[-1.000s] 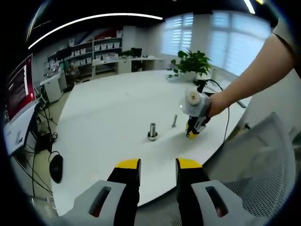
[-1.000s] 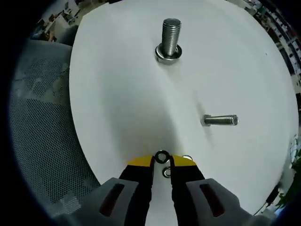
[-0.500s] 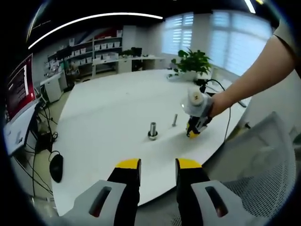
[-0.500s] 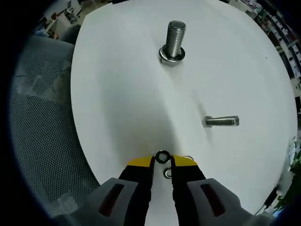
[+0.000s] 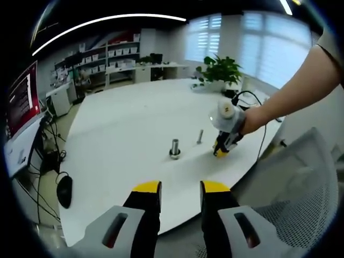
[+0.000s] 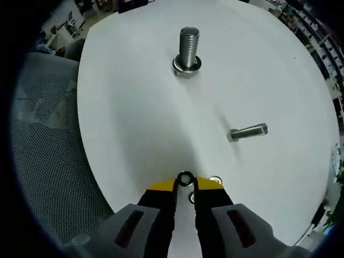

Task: Place the washer onto the threaded stud by aligning its center hole with the stud, sliding it down to the base, and recovering from edge contact or off-axis alignment until the washer reaches the visible bottom stop.

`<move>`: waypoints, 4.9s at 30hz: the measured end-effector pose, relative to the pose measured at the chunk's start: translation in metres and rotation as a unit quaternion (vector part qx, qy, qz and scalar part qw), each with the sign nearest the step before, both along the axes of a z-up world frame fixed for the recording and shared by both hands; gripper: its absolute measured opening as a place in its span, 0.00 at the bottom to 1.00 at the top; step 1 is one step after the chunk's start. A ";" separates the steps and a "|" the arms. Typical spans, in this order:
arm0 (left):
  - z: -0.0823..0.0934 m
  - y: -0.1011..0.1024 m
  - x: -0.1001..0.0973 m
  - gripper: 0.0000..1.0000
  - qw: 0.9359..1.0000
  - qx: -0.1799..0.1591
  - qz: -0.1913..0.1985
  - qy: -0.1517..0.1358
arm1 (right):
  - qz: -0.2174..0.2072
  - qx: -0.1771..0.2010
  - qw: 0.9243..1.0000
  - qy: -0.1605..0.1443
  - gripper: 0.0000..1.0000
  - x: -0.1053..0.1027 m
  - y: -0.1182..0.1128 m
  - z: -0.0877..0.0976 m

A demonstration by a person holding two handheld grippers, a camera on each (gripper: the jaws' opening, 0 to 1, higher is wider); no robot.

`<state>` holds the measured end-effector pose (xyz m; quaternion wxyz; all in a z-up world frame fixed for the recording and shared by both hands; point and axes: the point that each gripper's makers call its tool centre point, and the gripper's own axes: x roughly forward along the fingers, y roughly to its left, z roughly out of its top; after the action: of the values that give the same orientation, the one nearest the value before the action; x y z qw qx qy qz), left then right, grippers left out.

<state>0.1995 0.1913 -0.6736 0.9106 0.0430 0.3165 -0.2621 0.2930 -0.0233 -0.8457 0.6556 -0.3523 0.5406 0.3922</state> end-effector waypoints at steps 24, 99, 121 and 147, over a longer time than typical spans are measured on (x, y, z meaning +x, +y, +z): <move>0.003 0.003 0.002 0.25 1.000 -0.005 0.009 -0.006 | -0.020 0.039 0.999 -0.019 0.14 0.003 0.001 0.014; -0.005 0.008 0.000 0.23 1.000 0.015 0.016 0.009 | -0.057 0.045 0.996 -0.047 0.11 0.068 0.013 0.004; -0.006 0.006 0.000 0.23 1.000 0.016 0.009 0.008 | -0.097 0.047 0.994 -0.031 0.19 0.030 -0.042 0.007; -0.007 0.006 -0.001 0.22 1.000 0.020 0.005 0.014 | -0.098 0.041 0.994 -0.015 0.18 0.024 -0.050 0.003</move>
<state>0.1982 0.1969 -0.6811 0.9063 0.0563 0.3344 -0.2521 0.3170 -0.0731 -0.8430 0.7126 -0.2763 0.5460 0.3431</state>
